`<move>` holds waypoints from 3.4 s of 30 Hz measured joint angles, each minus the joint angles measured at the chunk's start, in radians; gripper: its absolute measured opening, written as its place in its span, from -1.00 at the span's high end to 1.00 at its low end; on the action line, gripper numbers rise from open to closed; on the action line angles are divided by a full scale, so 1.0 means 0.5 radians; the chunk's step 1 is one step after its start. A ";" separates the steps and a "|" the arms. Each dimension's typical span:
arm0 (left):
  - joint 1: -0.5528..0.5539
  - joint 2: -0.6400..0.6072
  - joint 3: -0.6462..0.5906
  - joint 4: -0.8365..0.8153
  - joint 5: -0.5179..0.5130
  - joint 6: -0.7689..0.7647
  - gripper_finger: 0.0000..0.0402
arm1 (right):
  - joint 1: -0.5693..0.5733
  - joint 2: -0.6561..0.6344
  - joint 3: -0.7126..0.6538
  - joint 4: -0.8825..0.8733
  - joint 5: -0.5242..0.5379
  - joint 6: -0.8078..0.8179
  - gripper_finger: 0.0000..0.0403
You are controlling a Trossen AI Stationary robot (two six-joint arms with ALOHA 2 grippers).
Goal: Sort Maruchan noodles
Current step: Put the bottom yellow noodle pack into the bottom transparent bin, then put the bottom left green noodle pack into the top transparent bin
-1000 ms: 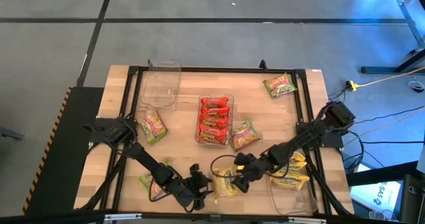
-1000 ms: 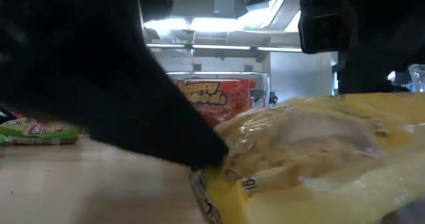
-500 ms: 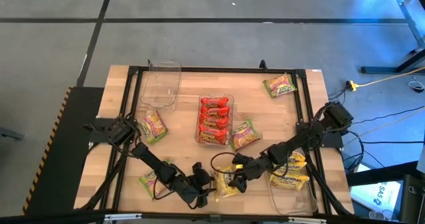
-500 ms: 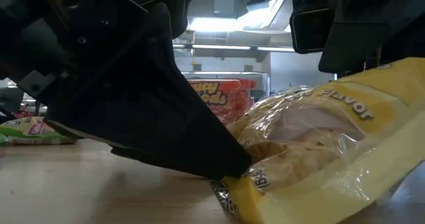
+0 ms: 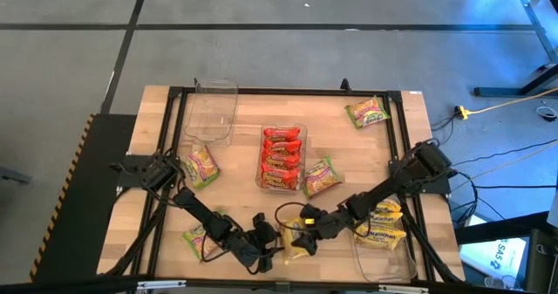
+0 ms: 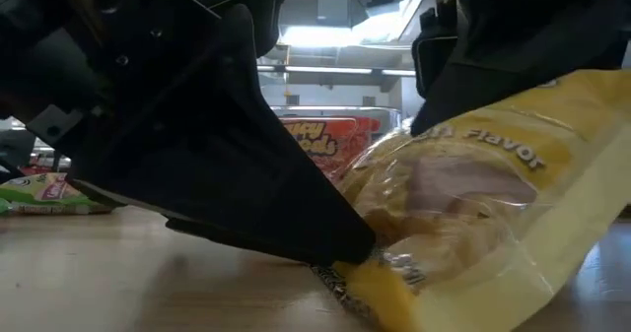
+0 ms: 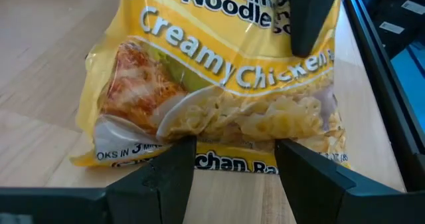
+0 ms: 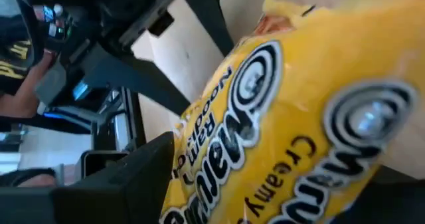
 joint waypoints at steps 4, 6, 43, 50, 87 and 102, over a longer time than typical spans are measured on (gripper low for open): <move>0.000 0.001 0.000 0.003 0.000 0.000 -0.02 | 0.002 0.000 0.001 0.015 0.106 -0.015 -0.28; 0.000 0.001 0.000 0.003 0.000 0.000 -0.02 | 0.000 0.000 0.001 0.021 0.131 -0.035 -0.15; -0.256 -0.230 -0.004 -0.020 -0.298 0.579 -0.02 | 0.002 -0.742 0.002 -0.686 0.050 -0.841 0.48; -0.254 -0.233 -0.003 -0.019 -0.296 0.579 -0.02 | 0.048 -0.982 0.002 -0.849 -0.107 -0.843 0.48; -0.190 -0.233 -0.002 -0.016 -0.221 0.560 -0.02 | 1.023 -0.947 0.274 -2.565 -0.131 0.160 0.40; -0.188 -0.233 -0.002 0.009 -0.184 0.470 -0.02 | 0.915 -0.955 0.275 -2.670 -0.584 0.365 -0.22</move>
